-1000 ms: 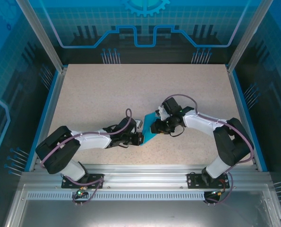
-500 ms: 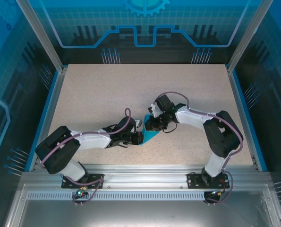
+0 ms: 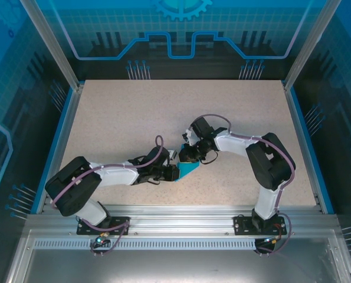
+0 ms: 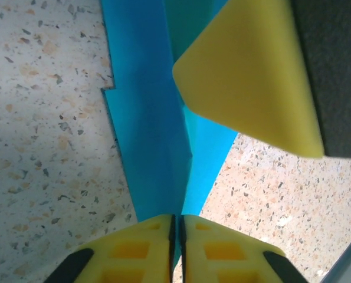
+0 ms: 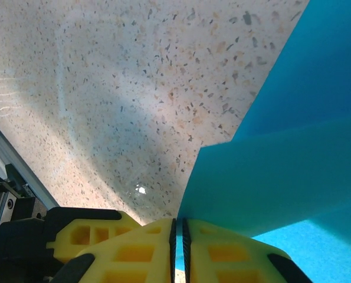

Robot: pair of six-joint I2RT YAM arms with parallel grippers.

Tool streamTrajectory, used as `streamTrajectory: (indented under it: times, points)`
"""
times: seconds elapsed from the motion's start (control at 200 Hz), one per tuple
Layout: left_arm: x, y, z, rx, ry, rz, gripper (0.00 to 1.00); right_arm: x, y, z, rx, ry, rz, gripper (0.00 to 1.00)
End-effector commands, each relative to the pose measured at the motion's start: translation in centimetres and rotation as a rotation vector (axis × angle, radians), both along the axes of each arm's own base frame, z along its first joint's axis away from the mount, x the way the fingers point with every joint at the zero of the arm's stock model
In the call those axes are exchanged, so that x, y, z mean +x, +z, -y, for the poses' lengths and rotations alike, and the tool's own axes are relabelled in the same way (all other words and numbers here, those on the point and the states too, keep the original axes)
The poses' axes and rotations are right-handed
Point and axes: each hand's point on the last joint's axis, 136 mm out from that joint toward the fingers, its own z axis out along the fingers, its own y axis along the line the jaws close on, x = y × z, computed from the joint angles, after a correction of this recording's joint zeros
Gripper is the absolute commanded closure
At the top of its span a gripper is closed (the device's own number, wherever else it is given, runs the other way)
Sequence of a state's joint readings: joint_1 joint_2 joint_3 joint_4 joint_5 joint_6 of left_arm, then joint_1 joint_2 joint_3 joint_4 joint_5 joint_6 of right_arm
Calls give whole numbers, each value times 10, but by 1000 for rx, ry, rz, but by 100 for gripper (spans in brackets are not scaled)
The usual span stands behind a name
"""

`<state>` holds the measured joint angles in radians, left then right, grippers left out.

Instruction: Fold a paper plane with a square sheet of paper (pick it up from the middle)

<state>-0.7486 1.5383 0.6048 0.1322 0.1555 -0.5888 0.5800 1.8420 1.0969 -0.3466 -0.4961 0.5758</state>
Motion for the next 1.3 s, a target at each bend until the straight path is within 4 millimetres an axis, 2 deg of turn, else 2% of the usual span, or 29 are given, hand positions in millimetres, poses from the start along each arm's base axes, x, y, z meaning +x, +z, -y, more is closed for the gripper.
streamTrajectory:
  times: [0.0, 0.195, 0.405, 0.6, 1.11, 1.295]
  points:
    - [-5, -7, -6, 15, 0, -29, 81, 4, -6, -2, -21, -2, -3, 87]
    - [-10, -7, -8, 14, -11, -30, 79, 6, -10, -2, -22, -5, -7, 87]
    - [-12, -8, -7, 8, -22, -36, 89, 6, -12, -3, -22, -1, -13, 87]
    - [-13, -7, -3, -7, -38, -40, 94, 4, -14, -2, -27, 1, -19, 87]
    - [-28, -30, 10, -23, -121, -137, 97, -1, -19, -2, -29, 22, -35, 85]
    - [-31, -38, 4, 0, -98, -154, 99, -1, -19, -3, -31, 28, -35, 84]
